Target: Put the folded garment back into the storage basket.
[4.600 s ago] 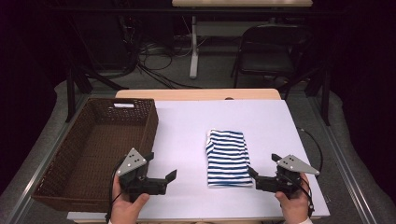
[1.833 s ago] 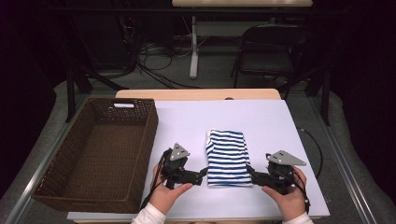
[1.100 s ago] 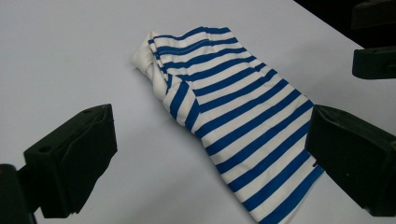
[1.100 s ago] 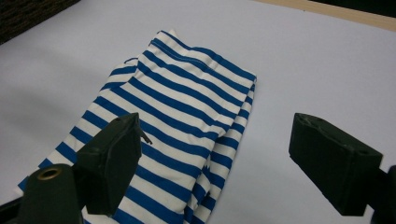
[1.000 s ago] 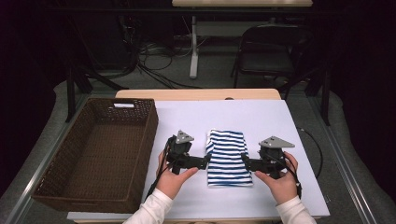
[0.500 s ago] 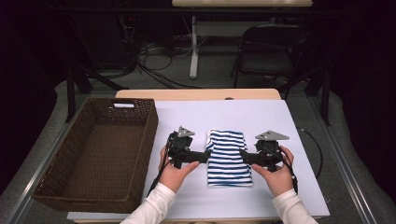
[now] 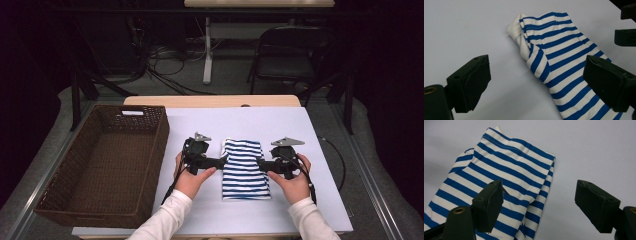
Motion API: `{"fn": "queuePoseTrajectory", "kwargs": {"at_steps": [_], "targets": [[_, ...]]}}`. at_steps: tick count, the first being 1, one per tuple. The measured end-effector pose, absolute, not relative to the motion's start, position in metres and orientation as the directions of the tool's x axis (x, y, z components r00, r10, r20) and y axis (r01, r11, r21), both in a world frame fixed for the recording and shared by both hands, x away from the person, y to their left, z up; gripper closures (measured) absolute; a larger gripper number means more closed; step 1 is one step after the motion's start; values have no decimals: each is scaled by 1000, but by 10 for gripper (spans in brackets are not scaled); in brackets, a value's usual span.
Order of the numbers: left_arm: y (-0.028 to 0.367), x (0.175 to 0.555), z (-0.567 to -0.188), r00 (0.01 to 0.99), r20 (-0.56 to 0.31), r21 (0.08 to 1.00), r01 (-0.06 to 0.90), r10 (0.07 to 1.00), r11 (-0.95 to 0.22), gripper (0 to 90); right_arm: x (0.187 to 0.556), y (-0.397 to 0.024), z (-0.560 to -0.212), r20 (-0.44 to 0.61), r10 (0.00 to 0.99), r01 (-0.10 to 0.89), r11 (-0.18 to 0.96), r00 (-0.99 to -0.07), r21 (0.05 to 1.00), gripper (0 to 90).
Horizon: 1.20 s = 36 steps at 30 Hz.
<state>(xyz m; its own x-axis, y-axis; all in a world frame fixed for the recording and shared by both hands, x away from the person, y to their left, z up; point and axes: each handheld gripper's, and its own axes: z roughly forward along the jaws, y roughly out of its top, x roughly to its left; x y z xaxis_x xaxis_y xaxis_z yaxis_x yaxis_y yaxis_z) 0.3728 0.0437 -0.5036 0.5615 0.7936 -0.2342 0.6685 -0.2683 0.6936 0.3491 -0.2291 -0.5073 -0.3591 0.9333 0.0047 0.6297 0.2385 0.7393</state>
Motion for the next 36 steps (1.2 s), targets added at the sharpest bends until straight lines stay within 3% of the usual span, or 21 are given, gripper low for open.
{"fn": "queuePoseTrajectory", "kwargs": {"at_steps": [7,19,29,36], "targets": [[43,379,-508,542,-257,675,693,800,-252,123,354,-230,-512,20,940,642,216,-340,736,274],[41,385,-511,497,-322,622,753,806,-216,158,361,-231,-517,64,937,664,194,-343,722,275],[39,395,-508,455,-373,554,808,808,-199,158,373,-228,-519,109,932,738,198,-346,645,281],[36,399,-506,443,-338,530,819,830,-222,157,383,-226,-514,141,926,793,212,-349,571,280]]}}
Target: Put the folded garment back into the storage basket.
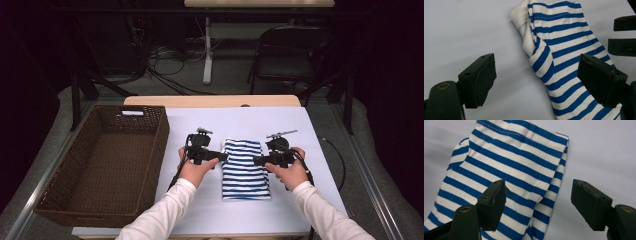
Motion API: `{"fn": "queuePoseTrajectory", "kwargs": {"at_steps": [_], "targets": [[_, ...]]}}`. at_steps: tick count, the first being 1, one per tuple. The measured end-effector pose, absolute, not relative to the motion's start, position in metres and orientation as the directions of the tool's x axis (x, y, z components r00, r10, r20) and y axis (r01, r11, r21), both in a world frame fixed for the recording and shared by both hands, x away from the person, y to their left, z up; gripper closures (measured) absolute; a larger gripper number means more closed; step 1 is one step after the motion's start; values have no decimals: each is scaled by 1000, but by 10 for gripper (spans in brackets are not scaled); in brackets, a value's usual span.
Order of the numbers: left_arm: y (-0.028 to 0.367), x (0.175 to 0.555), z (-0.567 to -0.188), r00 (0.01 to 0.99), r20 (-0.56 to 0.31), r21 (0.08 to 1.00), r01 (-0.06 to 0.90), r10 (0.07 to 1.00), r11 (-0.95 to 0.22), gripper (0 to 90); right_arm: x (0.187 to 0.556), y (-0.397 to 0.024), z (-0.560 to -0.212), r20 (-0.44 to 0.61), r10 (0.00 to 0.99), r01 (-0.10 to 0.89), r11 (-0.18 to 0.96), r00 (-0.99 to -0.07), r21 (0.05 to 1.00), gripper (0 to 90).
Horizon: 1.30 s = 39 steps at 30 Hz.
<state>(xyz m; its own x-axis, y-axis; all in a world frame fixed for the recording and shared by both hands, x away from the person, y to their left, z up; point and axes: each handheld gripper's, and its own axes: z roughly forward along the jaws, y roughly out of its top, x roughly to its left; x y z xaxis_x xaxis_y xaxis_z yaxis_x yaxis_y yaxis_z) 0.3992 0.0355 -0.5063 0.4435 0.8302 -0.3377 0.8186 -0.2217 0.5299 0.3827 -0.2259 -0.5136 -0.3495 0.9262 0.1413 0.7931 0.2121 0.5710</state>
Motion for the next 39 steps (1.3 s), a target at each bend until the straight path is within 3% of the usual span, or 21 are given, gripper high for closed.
{"fn": "queuePoseTrajectory", "kwargs": {"at_steps": [14,39], "targets": [[34,408,-503,410,-333,486,846,849,-218,161,399,-232,-506,176,941,865,178,-289,469,295],[23,417,-507,385,-361,440,873,849,-209,187,411,-236,-504,232,946,901,112,-226,418,282]]}}
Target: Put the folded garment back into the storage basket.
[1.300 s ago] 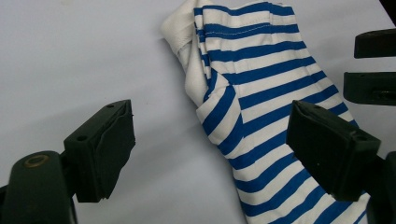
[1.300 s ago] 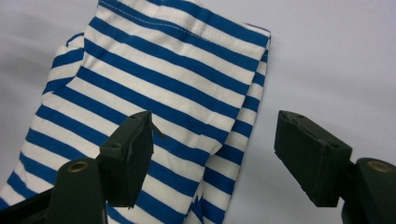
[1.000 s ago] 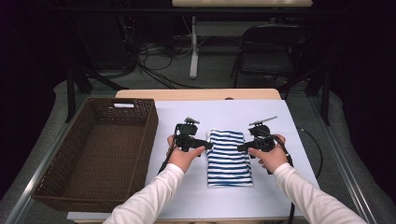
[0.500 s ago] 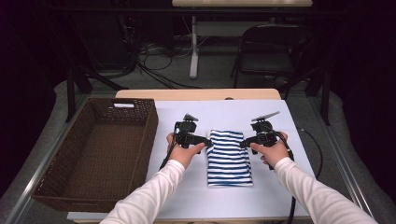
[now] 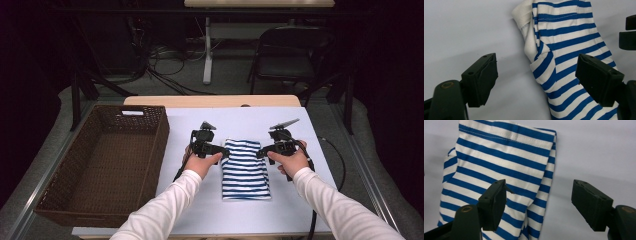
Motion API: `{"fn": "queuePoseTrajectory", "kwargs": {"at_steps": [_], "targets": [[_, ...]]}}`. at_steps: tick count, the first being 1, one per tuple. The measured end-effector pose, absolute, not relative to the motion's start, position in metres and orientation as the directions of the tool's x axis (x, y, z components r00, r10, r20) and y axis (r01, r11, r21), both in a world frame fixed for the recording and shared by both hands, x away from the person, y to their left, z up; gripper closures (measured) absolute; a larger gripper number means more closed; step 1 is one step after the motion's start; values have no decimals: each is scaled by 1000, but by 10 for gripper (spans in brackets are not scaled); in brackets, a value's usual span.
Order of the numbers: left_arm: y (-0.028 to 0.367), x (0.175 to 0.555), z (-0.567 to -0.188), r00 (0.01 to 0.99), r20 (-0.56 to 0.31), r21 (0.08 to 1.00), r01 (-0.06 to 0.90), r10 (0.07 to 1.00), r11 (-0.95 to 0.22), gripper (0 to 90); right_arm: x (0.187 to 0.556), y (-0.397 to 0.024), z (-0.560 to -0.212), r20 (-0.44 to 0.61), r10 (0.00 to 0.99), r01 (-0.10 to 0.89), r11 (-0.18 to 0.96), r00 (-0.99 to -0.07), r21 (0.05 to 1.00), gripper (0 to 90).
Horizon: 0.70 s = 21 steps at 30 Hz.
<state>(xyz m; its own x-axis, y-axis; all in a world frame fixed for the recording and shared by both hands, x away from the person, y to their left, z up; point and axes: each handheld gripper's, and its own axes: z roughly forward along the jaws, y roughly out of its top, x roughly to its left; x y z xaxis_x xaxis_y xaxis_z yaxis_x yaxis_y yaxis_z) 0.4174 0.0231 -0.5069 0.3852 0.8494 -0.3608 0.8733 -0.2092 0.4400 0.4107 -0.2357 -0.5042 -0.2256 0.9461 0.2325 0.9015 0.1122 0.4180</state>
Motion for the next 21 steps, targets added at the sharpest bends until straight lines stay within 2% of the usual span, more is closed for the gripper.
{"fn": "queuePoseTrajectory", "kwargs": {"at_steps": [7,15,21], "targets": [[22,421,-512,369,-379,412,888,849,-202,223,412,-234,-509,252,942,914,109,-220,390,281],[17,423,-517,368,-394,394,895,842,-207,279,413,-236,-512,258,938,918,124,-233,377,352],[9,423,-521,369,-404,378,901,837,-215,307,413,-237,-513,258,939,925,125,-227,359,351]]}}
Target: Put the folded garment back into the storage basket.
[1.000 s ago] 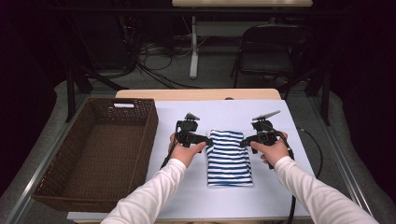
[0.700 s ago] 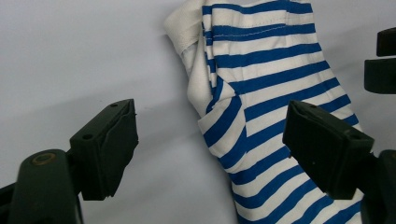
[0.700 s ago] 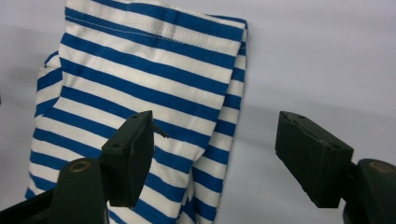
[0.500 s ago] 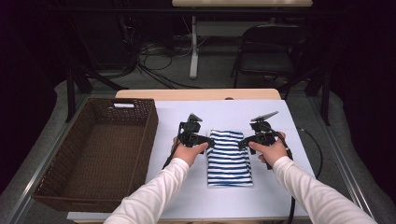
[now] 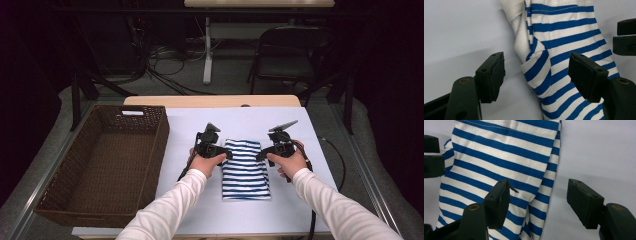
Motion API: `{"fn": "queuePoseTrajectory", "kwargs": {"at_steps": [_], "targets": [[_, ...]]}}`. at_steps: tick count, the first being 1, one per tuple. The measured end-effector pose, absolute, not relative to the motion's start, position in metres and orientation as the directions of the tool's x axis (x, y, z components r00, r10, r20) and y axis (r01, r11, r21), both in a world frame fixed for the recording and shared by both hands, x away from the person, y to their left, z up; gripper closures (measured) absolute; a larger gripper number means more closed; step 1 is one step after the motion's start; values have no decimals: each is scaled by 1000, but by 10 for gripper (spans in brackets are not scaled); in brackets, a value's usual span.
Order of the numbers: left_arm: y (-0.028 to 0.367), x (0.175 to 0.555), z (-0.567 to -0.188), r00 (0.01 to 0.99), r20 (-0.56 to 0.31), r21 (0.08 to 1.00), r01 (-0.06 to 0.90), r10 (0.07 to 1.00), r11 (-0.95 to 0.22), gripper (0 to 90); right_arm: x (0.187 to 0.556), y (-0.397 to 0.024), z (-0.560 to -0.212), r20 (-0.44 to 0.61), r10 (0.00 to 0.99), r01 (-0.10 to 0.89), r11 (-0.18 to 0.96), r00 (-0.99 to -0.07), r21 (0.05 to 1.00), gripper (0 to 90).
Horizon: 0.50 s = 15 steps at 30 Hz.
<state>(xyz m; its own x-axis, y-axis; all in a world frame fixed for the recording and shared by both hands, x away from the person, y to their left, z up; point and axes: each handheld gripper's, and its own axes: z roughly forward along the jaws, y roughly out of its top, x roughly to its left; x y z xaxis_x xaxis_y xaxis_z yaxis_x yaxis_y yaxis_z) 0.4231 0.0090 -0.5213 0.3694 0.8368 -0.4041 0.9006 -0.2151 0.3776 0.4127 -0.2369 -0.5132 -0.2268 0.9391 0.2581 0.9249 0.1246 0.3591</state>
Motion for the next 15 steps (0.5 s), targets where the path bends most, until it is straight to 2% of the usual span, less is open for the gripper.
{"fn": "queuePoseTrajectory", "kwargs": {"at_steps": [8,15], "targets": [[1,422,-528,365,-407,353,908,838,-224,317,411,-234,-515,263,934,922,134,-240,363,310],[-6,422,-532,370,-411,338,911,833,-238,328,410,-233,-517,244,935,919,156,-256,362,328]]}}
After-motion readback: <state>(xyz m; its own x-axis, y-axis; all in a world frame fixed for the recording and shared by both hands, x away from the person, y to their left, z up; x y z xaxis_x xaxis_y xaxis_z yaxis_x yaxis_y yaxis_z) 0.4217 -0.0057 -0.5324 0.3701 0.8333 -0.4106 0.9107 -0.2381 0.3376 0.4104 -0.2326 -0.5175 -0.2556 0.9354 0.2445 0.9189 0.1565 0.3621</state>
